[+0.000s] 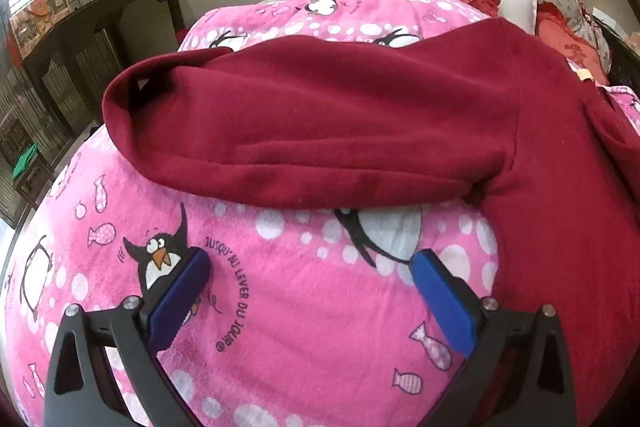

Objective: Fold small clothes

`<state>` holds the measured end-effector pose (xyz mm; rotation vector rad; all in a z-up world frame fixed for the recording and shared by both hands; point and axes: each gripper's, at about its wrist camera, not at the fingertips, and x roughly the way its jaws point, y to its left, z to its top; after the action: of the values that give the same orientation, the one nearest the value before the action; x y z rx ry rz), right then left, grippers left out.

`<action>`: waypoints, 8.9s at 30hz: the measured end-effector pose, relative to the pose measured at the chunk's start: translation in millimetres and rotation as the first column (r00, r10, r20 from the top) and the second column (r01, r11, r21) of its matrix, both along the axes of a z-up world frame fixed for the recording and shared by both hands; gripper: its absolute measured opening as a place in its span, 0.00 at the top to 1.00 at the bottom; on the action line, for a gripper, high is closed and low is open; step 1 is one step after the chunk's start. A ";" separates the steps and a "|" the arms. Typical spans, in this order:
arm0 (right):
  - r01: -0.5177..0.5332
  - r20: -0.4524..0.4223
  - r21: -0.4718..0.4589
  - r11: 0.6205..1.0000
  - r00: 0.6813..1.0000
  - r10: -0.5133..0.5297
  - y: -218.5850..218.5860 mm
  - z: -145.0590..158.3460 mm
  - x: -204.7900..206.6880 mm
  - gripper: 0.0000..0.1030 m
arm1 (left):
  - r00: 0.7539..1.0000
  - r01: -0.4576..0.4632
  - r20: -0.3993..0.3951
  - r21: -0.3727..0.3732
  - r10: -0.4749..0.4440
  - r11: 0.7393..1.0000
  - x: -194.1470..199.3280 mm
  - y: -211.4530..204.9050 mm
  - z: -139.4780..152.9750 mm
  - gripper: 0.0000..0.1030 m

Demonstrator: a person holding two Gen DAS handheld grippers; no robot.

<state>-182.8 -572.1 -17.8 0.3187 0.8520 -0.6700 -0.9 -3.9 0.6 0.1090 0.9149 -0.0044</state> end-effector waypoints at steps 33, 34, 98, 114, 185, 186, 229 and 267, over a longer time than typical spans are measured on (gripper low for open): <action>0.000 0.000 0.001 1.000 1.000 0.000 -0.9 -3.0 -1.5 0.20 | 0.997 -0.001 -0.078 -0.010 0.000 1.000 -12.7 4.4 12.6 0.00; 0.000 0.000 0.001 1.000 1.000 0.000 -0.8 -3.0 -1.5 0.20 | 0.997 -0.008 -0.077 -0.006 0.008 1.000 -16.2 6.1 17.2 0.00; -0.506 0.070 0.074 0.860 0.862 0.501 258.3 127.3 46.2 0.38 | 0.960 0.278 0.070 -0.096 -0.272 0.956 -86.0 -119.6 116.0 0.00; -0.502 0.004 0.114 0.857 0.863 0.505 265.1 97.2 62.8 0.38 | 0.964 0.265 0.042 -0.075 -0.262 0.961 -74.7 -119.2 91.5 0.01; -0.486 -0.094 0.221 0.845 0.852 0.515 284.7 45.7 103.2 0.38 | 0.967 -0.251 -0.022 0.061 0.253 0.966 117.1 121.4 47.9 0.49; -0.487 -0.097 0.220 0.845 0.851 0.516 285.3 45.2 104.3 0.38 | 0.964 -0.263 -0.042 0.031 0.264 0.964 121.4 129.5 43.5 0.71; -0.551 -0.066 0.188 0.813 0.819 0.570 235.5 50.5 139.9 0.72 | 0.950 0.309 0.094 -0.187 -0.297 0.932 -24.3 -38.4 113.3 0.15; -0.841 -0.094 0.004 0.541 0.539 0.837 384.4 74.3 272.9 1.00 | 0.991 0.106 -0.055 -0.191 -0.119 0.976 36.1 -40.0 30.6 0.14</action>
<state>90.1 -187.7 56.6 -0.1909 0.9492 0.2315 35.2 -43.9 31.1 -0.0155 0.9692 -0.2004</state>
